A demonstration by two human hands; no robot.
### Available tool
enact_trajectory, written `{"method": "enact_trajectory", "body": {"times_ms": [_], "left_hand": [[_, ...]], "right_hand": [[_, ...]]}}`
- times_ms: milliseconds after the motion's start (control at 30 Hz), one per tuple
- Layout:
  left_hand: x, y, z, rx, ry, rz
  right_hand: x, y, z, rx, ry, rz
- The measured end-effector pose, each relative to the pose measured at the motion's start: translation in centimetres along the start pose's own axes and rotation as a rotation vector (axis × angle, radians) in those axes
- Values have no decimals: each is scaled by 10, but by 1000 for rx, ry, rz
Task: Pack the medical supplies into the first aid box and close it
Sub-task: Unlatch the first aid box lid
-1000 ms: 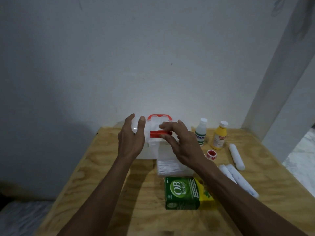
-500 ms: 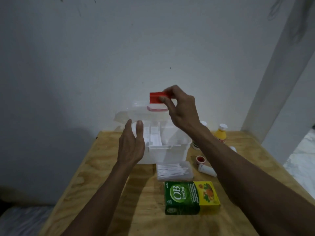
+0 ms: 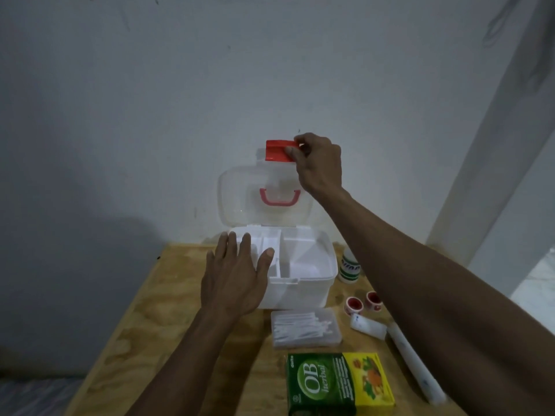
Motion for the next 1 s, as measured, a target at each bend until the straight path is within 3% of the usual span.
{"method": "enact_trajectory", "body": {"times_ms": [267, 567, 1000], "left_hand": [[-2, 2, 0, 15, 9, -5], [-1, 0, 0, 0, -1, -20], [-3, 2, -2, 13, -20, -17]], "right_hand": [[-2, 4, 15, -8, 52, -33], [-6, 14, 12, -215, 39, -181], [-11, 13, 2, -214, -17, -147]]}}
Point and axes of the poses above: each hand's wrist, its own x-axis towards the middle knuckle, its own z-axis out of the palm, y = z × x, the point moved 2 cm from there along x, towards the middle knuckle, and after that the axes turned 8 degrees about -x, right-handed, at the moved point
